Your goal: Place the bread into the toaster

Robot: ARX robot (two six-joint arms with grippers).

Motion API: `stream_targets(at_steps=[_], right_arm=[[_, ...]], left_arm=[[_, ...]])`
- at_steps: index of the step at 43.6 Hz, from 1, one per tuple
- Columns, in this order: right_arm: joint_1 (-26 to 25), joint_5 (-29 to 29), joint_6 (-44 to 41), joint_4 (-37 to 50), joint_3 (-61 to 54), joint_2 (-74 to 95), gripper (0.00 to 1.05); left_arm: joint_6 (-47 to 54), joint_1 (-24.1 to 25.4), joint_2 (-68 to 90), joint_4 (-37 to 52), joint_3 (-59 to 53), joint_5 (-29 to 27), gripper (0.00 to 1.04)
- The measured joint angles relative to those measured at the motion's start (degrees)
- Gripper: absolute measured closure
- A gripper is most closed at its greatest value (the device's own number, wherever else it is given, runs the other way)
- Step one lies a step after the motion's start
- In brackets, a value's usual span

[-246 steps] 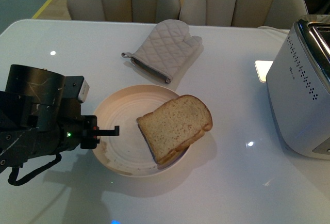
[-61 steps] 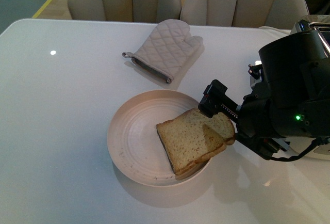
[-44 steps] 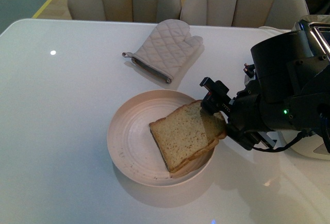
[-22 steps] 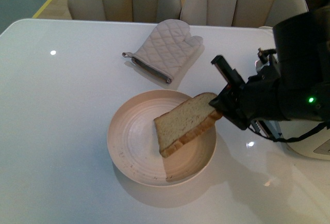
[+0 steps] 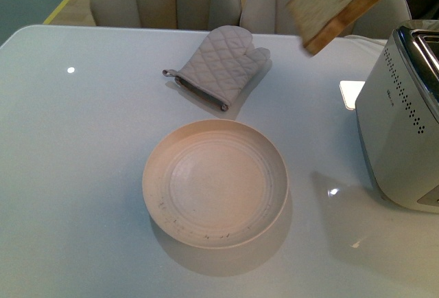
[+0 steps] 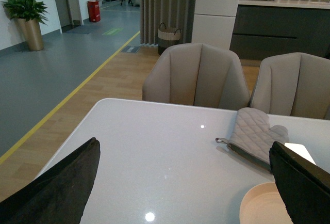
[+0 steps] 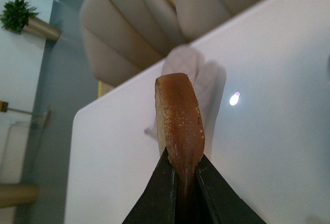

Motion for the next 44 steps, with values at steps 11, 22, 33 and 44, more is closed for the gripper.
stream_targets(at_steps=[11,22,33,44], right_arm=[[-6.6,3.9,-19.5,-11.0,7.7,-7.2,1.01],[-10.7,8.7,-36.3,-14.6,5.0,-7.8,1.01],[-10.5,13.5,-38.1,-10.2,0.5,-7.2,1.01],[-9.3,16.0,-37.4,-7.8,-0.7,-4.0,1.01]], left_arm=[[0.0,0.0,0.0,0.0,0.0,0.0,0.07],[0.0,0.0,0.0,0.0,0.0,0.0,0.07],[0.0,0.0,0.0,0.0,0.0,0.0,0.07],[0.0,0.0,0.0,0.0,0.0,0.0,0.07]])
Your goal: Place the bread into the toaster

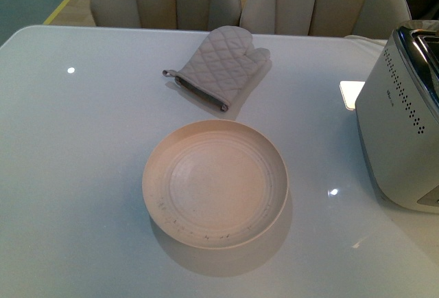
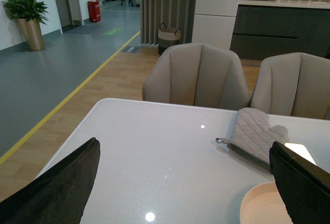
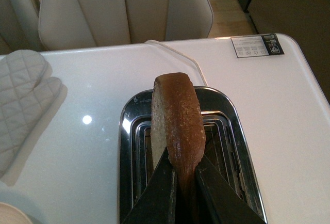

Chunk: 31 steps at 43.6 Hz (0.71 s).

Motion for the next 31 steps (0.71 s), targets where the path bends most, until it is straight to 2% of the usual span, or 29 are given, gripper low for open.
stream_targets(at_steps=[31], right_arm=[[0.2,2.9,0.6,8.2,-5.5,5.0,1.01]], left_arm=[[0.0,0.0,0.0,0.0,0.0,0.0,0.07]])
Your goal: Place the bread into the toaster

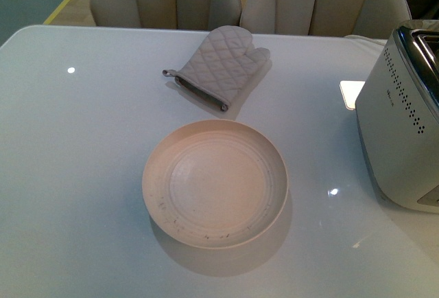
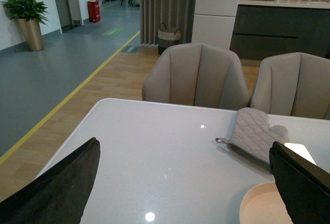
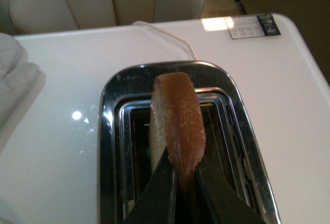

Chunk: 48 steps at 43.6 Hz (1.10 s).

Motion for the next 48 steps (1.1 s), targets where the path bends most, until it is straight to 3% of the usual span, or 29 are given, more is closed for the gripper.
stream_targets(at_steps=[7,19,28,30,33,34,39,41,48], right_arm=[[0.2,-0.7,1.5,0.5,-3.0,0.8,1.00],[0.0,-1.8,5.7,1.4,-9.0,-2.8,0.44],[-2.5,1.7,4.4,0.0,-13.4,-22.9,0.07],[-3.9,-3.5,2.5,3.9,-16.1,-27.5,0.13],[-5.1,-16.4,-0.7,17.4,-23.7,-35.2,0.29],[-5.0,-17.6,-1.1,18.8,-24.8,-36.3,0.32],[-4.3,-18.0,-2.5,21.3,-31.2,-40.2,0.56],[-2.0,-14.5,-2.8,21.3,-33.9,-41.5,0.67],[-0.2,-13.9,-3.2,21.4,-37.9,-46.2,0.95]], left_arm=[[0.0,0.0,0.0,0.0,0.0,0.0,0.07],[0.0,0.0,0.0,0.0,0.0,0.0,0.07],[0.0,0.0,0.0,0.0,0.0,0.0,0.07],[0.0,0.0,0.0,0.0,0.0,0.0,0.07],[0.0,0.0,0.0,0.0,0.0,0.0,0.07],[0.0,0.0,0.0,0.0,0.0,0.0,0.07],[0.0,0.0,0.0,0.0,0.0,0.0,0.07],[0.0,0.0,0.0,0.0,0.0,0.0,0.07],[0.0,0.0,0.0,0.0,0.0,0.0,0.07]])
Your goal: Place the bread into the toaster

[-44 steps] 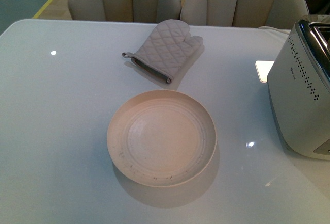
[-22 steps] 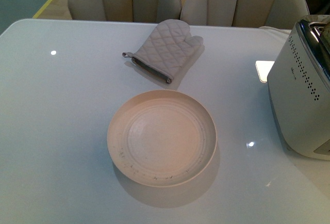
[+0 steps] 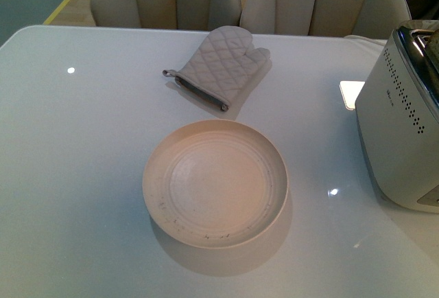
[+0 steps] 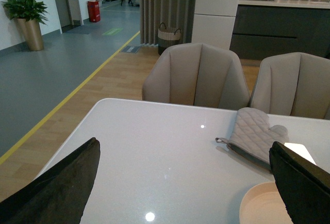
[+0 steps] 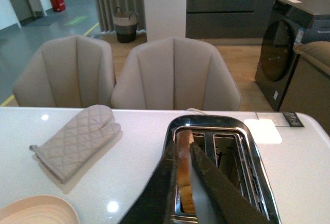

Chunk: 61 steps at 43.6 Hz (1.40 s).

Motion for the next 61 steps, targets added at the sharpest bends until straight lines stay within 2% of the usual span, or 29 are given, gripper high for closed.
stream_targets(at_steps=[1,3,26,28,58,61], right_arm=[[0.0,0.1,0.0,0.0,-0.7,-0.8,1.00],[0.0,0.0,-0.1,-0.2,-1.8,-2.1,1.03],[0.1,0.0,-0.2,-10.1,-9.2,-19.3,1.03],[0.1,0.0,-0.2,-9.0,-10.2,-20.2,1.03],[0.1,0.0,-0.2,-22.7,-10.3,-34.5,1.03],[0.1,-0.1,-0.2,-27.5,-10.3,-38.0,1.03]], left_arm=[[0.0,0.0,0.0,0.0,0.0,0.0,0.07],[0.0,0.0,0.0,0.0,0.0,0.0,0.07],[0.0,0.0,0.0,0.0,0.0,0.0,0.07],[0.0,0.0,0.0,0.0,0.0,0.0,0.07],[0.0,0.0,0.0,0.0,0.0,0.0,0.07],[0.0,0.0,0.0,0.0,0.0,0.0,0.07]])
